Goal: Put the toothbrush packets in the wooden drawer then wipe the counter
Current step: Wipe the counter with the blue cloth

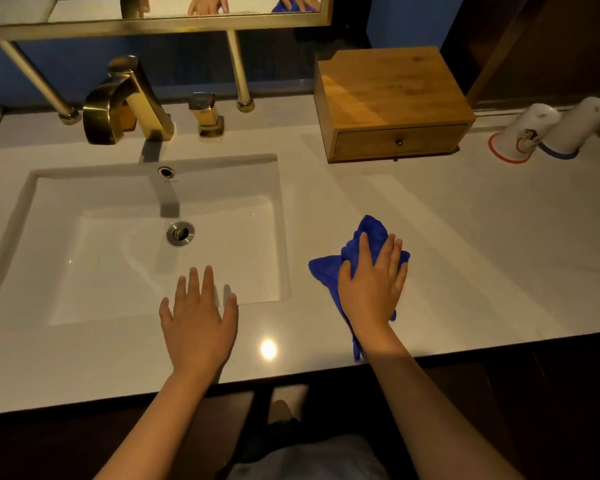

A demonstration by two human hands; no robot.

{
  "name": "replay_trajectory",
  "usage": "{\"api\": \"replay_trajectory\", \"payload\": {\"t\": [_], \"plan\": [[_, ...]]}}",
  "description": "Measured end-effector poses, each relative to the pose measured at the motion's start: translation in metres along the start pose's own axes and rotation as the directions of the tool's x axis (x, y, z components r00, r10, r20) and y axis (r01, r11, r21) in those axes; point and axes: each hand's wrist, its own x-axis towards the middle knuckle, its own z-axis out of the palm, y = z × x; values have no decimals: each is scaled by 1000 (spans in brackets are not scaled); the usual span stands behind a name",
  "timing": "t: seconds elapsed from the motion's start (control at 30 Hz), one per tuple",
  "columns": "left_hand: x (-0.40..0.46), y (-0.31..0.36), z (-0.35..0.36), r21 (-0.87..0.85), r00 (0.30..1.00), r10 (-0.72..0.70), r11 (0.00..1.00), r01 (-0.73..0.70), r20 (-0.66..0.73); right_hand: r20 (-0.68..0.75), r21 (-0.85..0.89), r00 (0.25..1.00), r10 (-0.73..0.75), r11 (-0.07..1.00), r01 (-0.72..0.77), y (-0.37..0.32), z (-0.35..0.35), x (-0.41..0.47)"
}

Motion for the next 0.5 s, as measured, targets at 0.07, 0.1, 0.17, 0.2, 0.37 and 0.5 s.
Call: {"api": "replay_trajectory", "payload": {"t": [0.07, 0.1, 0.17, 0.2, 0.37, 0.5], "plan": [[0, 0, 1, 29, 1000, -8, 1000, 7, 5, 63, -12, 998, -11, 1000, 11, -1, -1, 18], [0, 0, 2, 36, 1000, -12, 999, 12, 9, 89, -23, 996, -19, 1000, 21, -2, -1, 28], [1, 0, 1, 54, 1000, -16, 998, 15, 16, 115, -64, 991, -75, 995, 82, -5, -1, 48], [1, 0, 2, 63, 1000, -16, 998, 15, 22, 121, -90, 985, -125, 987, 137, -7, 0, 58], [3, 1, 2, 88, 998, -40, 995, 36, 47, 204, -123, 908, -365, 911, 394, -25, 6, 103], [4, 2, 1, 99, 996, -67, 993, 61, 61, 249, -55, 835, -491, 853, 518, -63, 19, 123]]}}
